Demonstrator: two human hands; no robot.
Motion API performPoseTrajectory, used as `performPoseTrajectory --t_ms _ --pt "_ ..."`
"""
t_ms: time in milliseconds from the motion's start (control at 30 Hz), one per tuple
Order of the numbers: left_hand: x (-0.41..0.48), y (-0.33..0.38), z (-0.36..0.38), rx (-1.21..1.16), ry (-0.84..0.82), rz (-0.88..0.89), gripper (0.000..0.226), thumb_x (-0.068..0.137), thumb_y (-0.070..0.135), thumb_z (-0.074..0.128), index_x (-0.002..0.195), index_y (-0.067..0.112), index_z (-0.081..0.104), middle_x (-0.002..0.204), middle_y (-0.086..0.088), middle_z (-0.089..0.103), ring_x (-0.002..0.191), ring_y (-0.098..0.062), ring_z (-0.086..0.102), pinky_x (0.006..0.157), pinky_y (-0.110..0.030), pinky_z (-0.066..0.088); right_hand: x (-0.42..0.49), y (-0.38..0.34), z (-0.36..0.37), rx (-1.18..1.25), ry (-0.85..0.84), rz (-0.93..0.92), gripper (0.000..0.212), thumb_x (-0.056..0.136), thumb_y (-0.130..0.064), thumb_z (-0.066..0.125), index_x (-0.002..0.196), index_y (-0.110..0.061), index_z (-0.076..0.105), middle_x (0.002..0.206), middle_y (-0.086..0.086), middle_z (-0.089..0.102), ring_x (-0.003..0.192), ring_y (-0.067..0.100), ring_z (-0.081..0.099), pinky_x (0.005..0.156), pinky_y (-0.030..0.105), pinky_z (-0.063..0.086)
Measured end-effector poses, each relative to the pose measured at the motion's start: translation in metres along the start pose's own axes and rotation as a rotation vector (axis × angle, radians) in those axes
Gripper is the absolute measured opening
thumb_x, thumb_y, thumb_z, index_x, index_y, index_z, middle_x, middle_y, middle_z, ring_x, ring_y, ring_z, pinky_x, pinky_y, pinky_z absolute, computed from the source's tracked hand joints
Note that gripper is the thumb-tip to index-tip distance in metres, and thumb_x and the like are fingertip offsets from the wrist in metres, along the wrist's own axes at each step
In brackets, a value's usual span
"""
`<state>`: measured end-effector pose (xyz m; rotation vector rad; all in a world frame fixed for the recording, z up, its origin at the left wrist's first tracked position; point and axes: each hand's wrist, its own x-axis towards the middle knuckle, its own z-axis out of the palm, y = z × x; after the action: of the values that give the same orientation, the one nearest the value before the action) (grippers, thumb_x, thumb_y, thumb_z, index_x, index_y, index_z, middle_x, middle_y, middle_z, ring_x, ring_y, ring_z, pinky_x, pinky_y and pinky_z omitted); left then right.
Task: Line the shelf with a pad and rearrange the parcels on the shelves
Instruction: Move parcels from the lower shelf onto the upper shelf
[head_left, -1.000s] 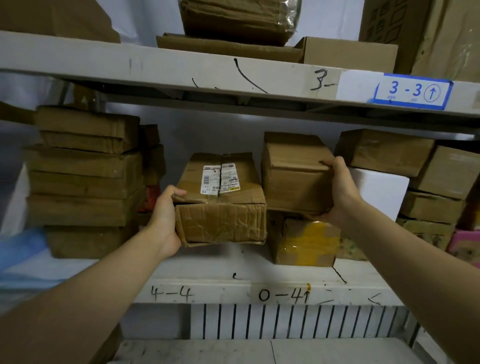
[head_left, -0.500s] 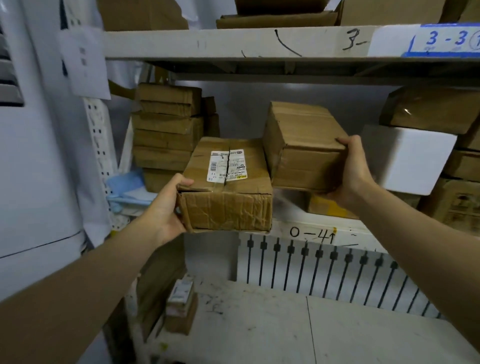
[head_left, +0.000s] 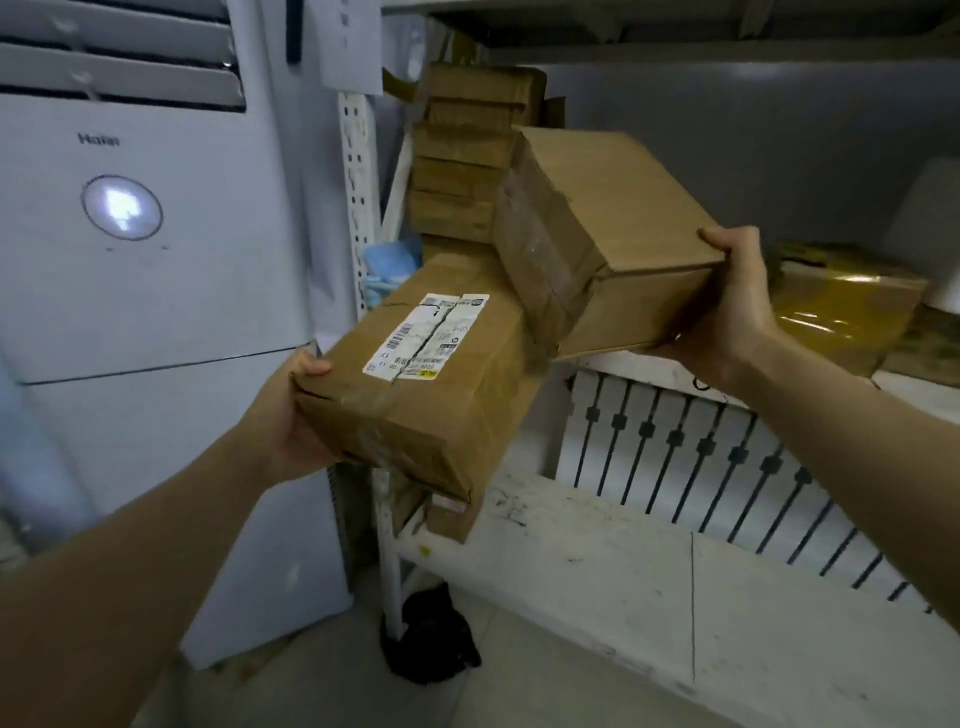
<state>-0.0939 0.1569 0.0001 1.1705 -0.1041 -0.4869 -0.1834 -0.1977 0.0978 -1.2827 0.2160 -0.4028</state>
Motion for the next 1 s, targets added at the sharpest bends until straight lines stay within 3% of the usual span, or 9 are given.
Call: performPoseTrajectory --t_ms 100,233,367,467,600,667,767,933,1000 --pt "-0.013 -0.022 -0.032 -0.011 0.064 -0.092 0.071 0.073 0.037 0.049 0.139 0.016 0.057 0.139 -0.015 0.061 0.126 -0.037 0.051 0.112 -0.063 0.026 -0.003 0.017 0.016 -0.054 -0.088 0.062 0.056 0.084 -0.057 0.048 0.133 -0.031 0.055 0.135 0.008 0.058 0.12 0.033 0.057 0.086 0.058 0.055" --pt "-0.019 -0.064 -0.064 0.015 0.123 -0.239 0.065 0.075 0.038 0.052 0.136 0.014 0.058 0.133 -0.019 0.064 0.125 -0.044 0.053 0.102 -0.071 0.037 -0.009 0.046 0.028 -0.211 -0.167 0.13 0.056 0.083 -0.058 0.051 0.131 -0.03 0.053 0.132 0.009 0.058 0.119 0.033 0.057 0.089 0.059 0.054" --pt "-0.013 -0.101 -0.061 0.06 0.198 -0.348 0.052 0.08 0.036 0.052 0.123 0.01 0.064 0.106 -0.02 0.074 0.1 -0.04 0.064 0.093 -0.063 0.049 -0.012 0.085 0.026 -0.362 -0.199 0.248 0.033 0.092 -0.054 0.048 0.115 -0.031 0.056 0.121 0.008 0.059 0.112 0.03 0.059 0.092 0.058 0.053" --pt "0.005 -0.129 -0.05 0.042 0.246 -0.391 0.041 0.095 0.038 0.049 0.115 0.008 0.069 0.09 -0.017 0.077 0.077 -0.034 0.074 0.066 -0.045 0.061 -0.01 0.115 0.015 -0.443 -0.182 0.332 0.028 0.092 -0.055 0.049 0.109 -0.034 0.056 0.12 0.007 0.058 0.111 0.03 0.058 0.092 0.057 0.054" --pt "0.042 -0.16 -0.035 0.091 0.273 -0.464 0.032 0.09 0.037 0.062 0.107 0.011 0.071 0.085 -0.017 0.077 0.078 -0.035 0.073 0.072 -0.048 0.061 -0.004 0.153 -0.01 -0.391 -0.049 0.471 0.029 0.09 -0.058 0.054 0.107 -0.035 0.054 0.122 0.007 0.057 0.11 0.03 0.058 0.091 0.057 0.055" --pt "0.067 -0.177 -0.029 0.108 0.289 -0.494 0.036 0.084 0.033 0.069 0.112 0.01 0.067 0.098 -0.021 0.073 0.09 -0.038 0.068 0.081 -0.053 0.058 0.004 0.171 -0.03 -0.36 0.031 0.525 0.031 0.089 -0.058 0.055 0.11 -0.035 0.053 0.123 0.007 0.056 0.112 0.031 0.057 0.09 0.058 0.055" --pt "0.104 -0.204 -0.021 0.092 0.289 -0.575 0.054 0.079 0.041 0.074 0.124 0.015 0.062 0.116 -0.022 0.066 0.102 -0.041 0.065 0.076 -0.054 0.058 0.016 0.198 -0.061 -0.291 0.189 0.593 0.04 0.089 -0.058 0.055 0.119 -0.032 0.05 0.122 0.009 0.055 0.111 0.031 0.056 0.085 0.056 0.055" --pt "0.167 -0.255 -0.005 0.076 0.289 -0.685 0.042 0.085 0.045 0.069 0.113 0.013 0.067 0.101 -0.02 0.071 0.092 -0.037 0.069 0.076 -0.057 0.059 0.046 0.246 -0.099 -0.131 0.455 0.68 0.048 0.088 -0.058 0.055 0.125 -0.029 0.048 0.117 0.01 0.056 0.105 0.031 0.055 0.093 0.058 0.051" --pt "0.191 -0.273 -0.002 0.083 0.291 -0.732 0.053 0.075 0.046 0.075 0.116 0.015 0.066 0.105 -0.019 0.072 0.096 -0.039 0.07 0.081 -0.061 0.057 0.062 0.27 -0.108 -0.064 0.527 0.71 0.061 0.082 -0.061 0.059 0.132 -0.03 0.046 0.124 0.011 0.056 0.111 0.034 0.055 0.096 0.06 0.05"
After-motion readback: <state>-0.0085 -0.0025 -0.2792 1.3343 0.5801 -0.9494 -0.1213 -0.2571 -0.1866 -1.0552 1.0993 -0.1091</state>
